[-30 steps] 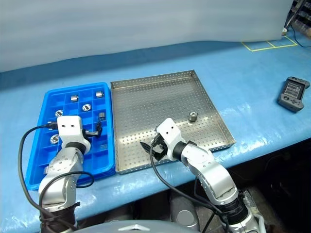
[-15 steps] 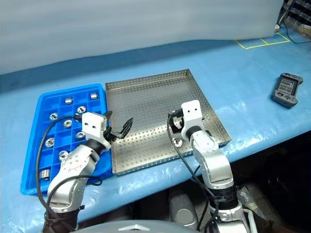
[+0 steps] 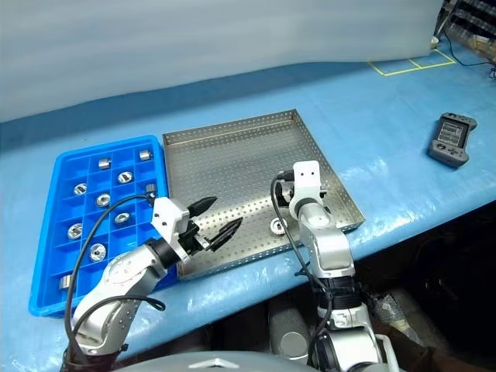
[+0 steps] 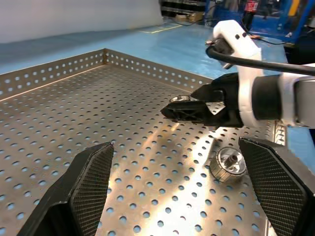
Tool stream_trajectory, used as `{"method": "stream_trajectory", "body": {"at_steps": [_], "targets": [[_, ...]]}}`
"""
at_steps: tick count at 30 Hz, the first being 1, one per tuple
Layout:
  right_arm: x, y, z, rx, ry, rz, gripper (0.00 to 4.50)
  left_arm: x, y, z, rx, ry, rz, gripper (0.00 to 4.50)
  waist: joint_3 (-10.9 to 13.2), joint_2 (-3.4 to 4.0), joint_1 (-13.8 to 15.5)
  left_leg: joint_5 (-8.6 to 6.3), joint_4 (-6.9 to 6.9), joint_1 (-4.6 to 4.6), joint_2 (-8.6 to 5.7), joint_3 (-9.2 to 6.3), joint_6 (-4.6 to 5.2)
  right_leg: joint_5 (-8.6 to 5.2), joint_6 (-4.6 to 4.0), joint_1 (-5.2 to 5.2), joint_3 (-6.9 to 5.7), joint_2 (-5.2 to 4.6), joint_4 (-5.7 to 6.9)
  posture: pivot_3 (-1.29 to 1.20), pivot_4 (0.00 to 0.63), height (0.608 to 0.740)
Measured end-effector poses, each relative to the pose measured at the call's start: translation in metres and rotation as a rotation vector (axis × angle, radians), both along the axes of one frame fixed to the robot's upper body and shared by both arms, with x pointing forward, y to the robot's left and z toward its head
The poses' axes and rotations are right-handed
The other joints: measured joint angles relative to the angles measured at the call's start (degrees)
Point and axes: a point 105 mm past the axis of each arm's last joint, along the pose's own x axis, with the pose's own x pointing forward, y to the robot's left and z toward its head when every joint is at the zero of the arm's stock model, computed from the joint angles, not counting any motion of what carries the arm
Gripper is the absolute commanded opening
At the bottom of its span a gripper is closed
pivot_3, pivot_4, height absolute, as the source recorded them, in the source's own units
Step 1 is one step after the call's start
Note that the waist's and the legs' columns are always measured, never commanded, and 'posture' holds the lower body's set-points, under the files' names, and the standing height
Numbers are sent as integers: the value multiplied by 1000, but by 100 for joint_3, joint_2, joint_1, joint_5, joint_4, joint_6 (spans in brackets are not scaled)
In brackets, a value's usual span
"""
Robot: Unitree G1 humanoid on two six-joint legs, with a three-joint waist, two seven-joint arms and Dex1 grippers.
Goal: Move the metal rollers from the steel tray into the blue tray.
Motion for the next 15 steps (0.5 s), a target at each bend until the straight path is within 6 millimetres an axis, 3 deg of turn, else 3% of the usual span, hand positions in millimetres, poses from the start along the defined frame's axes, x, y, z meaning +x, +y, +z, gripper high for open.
{"method": "stream_trajectory", "body": {"at_steps": [3,11,15], "targets": [[5,1,-3,7,7,-6,4128,0,0,-2,8,7,-2,4500,0,1,2,0,-1,0,0,-1,0,0,0,0,0,0,-1,-137,150,740],[10,2,-11,13,24,-33,1699,-2,0,-3,11,16,1,4500,1,3,32,0,-3,0,0,-2,1,0,-1,0,-1,0,-2,-119,150,740],[10,3,-11,12,22,-32,1690,-3,0,-1,10,7,1,4500,1,4,42,0,-3,0,0,-2,1,0,-1,0,0,0,-2,-113,150,740]]}}
